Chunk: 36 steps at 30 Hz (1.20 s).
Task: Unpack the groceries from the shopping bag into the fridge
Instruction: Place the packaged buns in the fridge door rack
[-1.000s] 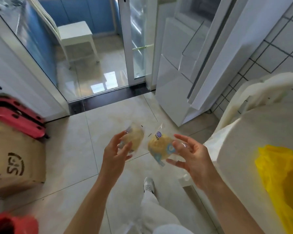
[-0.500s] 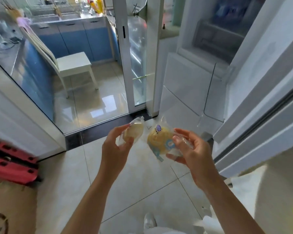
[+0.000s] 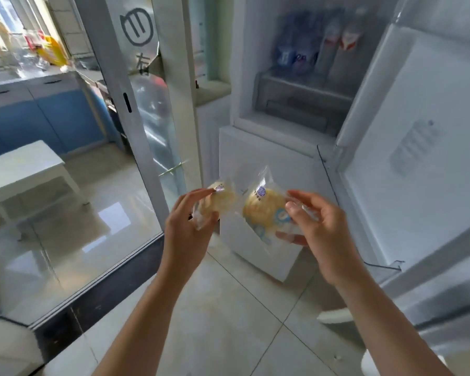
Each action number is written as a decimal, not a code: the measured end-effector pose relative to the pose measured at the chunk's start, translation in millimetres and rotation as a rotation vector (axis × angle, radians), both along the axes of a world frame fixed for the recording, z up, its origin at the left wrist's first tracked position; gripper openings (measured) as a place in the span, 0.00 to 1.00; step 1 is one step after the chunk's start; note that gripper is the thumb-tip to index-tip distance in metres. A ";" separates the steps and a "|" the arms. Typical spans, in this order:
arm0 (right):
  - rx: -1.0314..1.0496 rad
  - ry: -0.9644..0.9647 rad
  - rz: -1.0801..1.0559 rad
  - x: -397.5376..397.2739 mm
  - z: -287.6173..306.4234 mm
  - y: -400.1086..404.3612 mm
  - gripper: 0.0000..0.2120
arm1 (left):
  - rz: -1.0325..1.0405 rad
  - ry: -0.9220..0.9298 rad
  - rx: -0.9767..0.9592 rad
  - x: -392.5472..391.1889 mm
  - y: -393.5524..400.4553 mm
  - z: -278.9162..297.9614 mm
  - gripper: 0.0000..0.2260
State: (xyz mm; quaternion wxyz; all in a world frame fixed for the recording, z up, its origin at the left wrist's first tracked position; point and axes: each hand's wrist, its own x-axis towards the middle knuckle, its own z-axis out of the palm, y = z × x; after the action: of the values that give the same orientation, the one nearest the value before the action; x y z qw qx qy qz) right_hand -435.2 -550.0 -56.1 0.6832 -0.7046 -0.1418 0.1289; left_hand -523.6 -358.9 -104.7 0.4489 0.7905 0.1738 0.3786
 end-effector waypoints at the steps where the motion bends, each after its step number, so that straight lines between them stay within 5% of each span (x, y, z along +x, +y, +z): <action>1: 0.004 -0.014 -0.039 2.2 5.4 7.1 0.10 | -0.045 -0.015 0.026 7.7 11.9 5.4 0.17; 11: -0.124 -0.282 -0.369 21.7 70.2 46.9 0.09 | -0.482 -0.170 0.089 103.1 75.3 67.6 0.21; 36: -0.519 -0.905 -1.008 97.5 289.0 8.7 0.10 | -0.735 -0.573 0.208 317.0 -5.2 259.8 0.16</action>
State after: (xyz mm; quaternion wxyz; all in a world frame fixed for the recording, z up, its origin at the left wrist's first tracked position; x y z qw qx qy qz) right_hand -337.7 -541.3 232.8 0.3446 -0.8081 -0.0335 -0.4766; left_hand -206.6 -364.1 155.1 0.5014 0.7041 -0.2869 0.4129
